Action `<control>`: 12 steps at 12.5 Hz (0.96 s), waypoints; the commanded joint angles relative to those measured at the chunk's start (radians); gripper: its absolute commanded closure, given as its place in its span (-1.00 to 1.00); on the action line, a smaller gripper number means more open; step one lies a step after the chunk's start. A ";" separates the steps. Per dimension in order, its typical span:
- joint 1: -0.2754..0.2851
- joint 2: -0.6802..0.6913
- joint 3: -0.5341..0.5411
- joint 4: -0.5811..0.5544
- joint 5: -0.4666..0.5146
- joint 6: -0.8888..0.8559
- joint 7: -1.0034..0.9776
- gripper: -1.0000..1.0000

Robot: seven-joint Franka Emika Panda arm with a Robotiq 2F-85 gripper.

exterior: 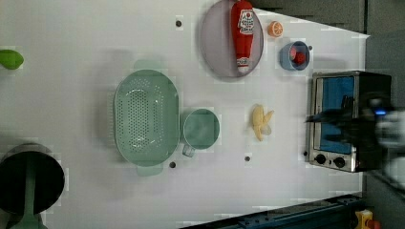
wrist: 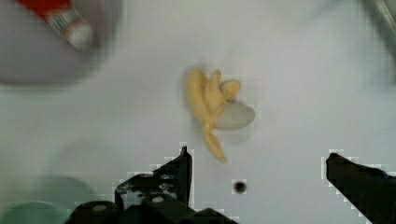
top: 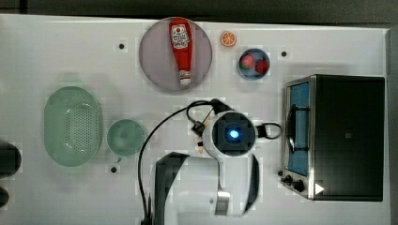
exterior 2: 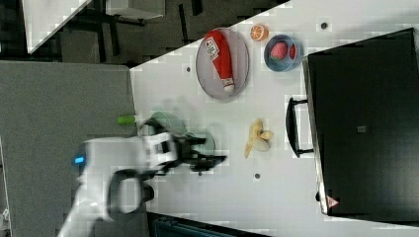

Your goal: Pick Banana and place it in mug.

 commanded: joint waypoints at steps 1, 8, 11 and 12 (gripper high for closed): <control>-0.005 0.051 0.021 -0.037 0.003 0.131 -0.318 -1.00; -0.005 0.349 0.036 -0.041 0.003 0.408 -0.410 -1.00; -0.005 0.422 0.042 -0.039 0.003 0.482 -0.410 -1.00; -0.005 0.436 0.042 -0.039 0.003 0.492 -0.410 -0.91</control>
